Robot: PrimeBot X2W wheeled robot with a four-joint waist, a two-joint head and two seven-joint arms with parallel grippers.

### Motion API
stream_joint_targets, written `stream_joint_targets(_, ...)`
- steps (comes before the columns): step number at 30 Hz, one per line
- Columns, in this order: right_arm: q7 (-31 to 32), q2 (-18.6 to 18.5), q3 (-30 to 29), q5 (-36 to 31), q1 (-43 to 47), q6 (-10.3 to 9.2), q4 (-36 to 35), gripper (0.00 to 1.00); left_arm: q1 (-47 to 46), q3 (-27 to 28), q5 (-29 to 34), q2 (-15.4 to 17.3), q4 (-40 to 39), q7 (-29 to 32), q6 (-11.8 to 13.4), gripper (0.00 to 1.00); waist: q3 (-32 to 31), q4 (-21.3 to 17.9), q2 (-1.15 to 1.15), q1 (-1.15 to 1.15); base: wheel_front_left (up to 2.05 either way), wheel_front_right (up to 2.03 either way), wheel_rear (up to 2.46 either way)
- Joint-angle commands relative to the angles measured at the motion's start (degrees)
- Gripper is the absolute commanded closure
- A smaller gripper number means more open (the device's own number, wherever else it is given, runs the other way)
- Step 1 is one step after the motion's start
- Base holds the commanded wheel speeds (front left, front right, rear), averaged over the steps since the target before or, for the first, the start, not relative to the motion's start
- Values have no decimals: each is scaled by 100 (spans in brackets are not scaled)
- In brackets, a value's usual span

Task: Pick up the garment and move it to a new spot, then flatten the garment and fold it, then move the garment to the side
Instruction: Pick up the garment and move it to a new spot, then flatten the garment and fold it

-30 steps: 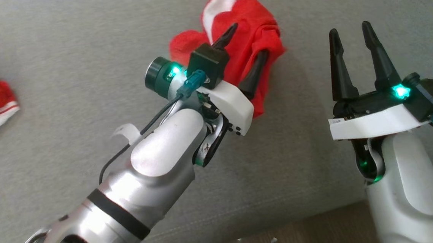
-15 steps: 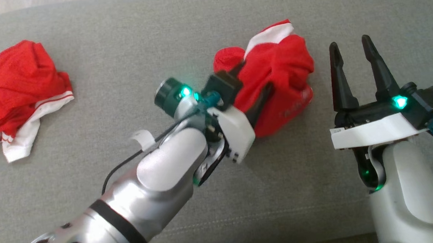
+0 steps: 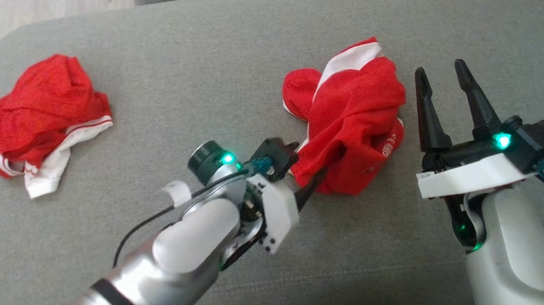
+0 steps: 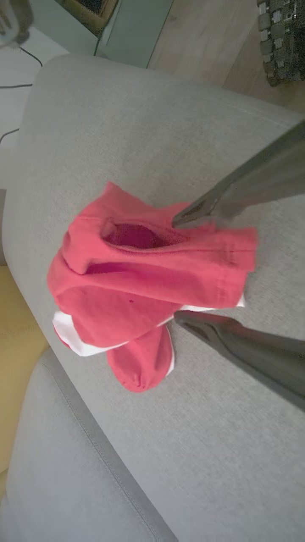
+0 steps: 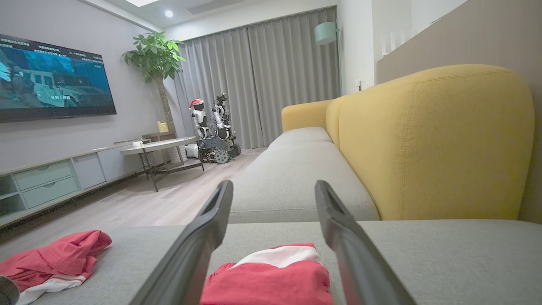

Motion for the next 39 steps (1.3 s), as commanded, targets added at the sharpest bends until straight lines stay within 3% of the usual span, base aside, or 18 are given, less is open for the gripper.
stream_joint_targets(1, 14, 50, 123, -21, -16, 37, -194, 0, -171, 153, -28, 212, -240, 33, 9, 0, -54, 67, 0, 0, 0, 0, 0)
stream_joint_targets(4, 19, 50, 128, -13, -4, 37, -202, 0, -90, 190, -16, 402, -395, 11, 132, 0, -89, 114, 0, 0, 0, 0, 0)
stream_joint_targets(11, 73, 50, 81, -35, 133, 37, -257, 0, 509, 928, -347, 995, -1039, -751, 929, 0, -230, 298, 0, 0, 0, 0, 0)
stream_joint_targets(15, 134, 50, 6, -87, 273, 37, -351, 0, 948, 1628, -462, 1161, -1475, -1295, 1387, 0, -261, 438, 0, 0, 0, 0, 0)
stream_joint_targets(20, 212, 50, -57, -145, 461, 37, -418, 0, 1784, 2851, 32, 1124, -2365, -1344, 1580, 0, -322, 536, 0, 0, 0, 0, 0)
stream_joint_targets(24, 250, 50, -45, -130, 632, 37, -479, 0, 2602, 3772, 593, 903, -2839, -1346, 1420, 0, -363, 540, 0, 0, 0, 0, 0)
stream_joint_targets(29, 280, 50, -22, -77, 846, 37, -516, 0, 3457, 4757, 1179, 387, -3209, -1347, 1004, 0, -387, 460, 0, 0, 0, 0, 0)
stream_joint_targets(35, 332, 50, 53, -73, 904, 37, -577, 0, 3950, 5509, 1760, -240, -3157, -1347, 274, 0, -317, 391, 0, 0, 0, 0, 0)
stream_joint_targets(39, 425, 50, 174, -81, 895, 37, -561, 0, 3940, 5805, 1965, -450, -3070, -1347, -18, 0, -271, 396, 0, 0, 0, 0, 0)
